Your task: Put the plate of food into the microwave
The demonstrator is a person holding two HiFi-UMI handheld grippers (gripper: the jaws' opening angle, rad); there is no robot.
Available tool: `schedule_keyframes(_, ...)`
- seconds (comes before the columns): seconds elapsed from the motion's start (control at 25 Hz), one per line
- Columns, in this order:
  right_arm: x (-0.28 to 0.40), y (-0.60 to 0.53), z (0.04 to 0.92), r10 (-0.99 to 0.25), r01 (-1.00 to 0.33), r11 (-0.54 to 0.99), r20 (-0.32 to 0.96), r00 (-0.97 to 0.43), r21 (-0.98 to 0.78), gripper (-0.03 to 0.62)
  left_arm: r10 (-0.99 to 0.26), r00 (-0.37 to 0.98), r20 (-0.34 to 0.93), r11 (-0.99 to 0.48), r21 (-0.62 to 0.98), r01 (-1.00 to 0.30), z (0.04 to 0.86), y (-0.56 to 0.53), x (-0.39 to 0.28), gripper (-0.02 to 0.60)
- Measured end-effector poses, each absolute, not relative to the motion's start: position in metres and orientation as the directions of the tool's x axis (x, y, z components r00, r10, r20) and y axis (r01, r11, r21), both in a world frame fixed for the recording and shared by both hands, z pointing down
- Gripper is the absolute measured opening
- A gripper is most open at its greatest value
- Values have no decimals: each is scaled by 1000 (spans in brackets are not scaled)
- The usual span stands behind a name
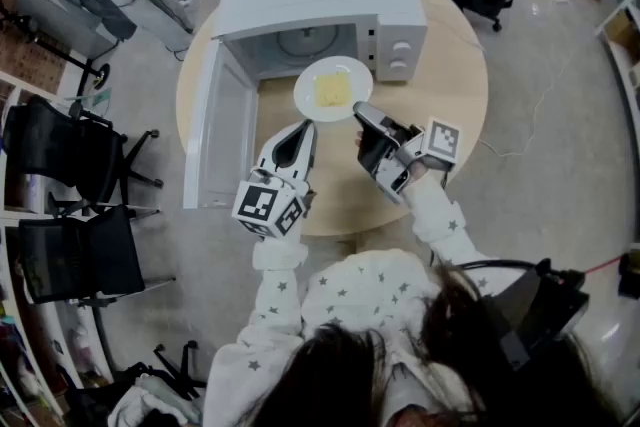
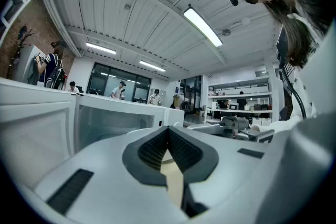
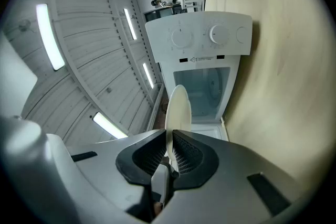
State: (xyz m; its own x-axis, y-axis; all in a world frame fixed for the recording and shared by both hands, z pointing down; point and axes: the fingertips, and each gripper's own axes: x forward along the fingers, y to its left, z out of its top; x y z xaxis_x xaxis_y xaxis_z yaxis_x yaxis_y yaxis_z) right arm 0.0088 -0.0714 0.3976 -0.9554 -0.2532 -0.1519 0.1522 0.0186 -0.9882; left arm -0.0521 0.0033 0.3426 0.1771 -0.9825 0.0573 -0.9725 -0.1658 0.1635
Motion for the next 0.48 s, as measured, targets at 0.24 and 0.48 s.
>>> schedule_keyframes(0.24, -2, -82, 395, -252, 155, 31, -158, -955, -987, 21, -986, 167, 20, -161, 184, -970, 333, -10, -66, -5)
schedule_keyframes(0.48, -25, -108, 405, -217, 136, 17, -136, -967, -991, 23, -987, 157, 42, -145, 205, -968, 343, -48, -86, -5)
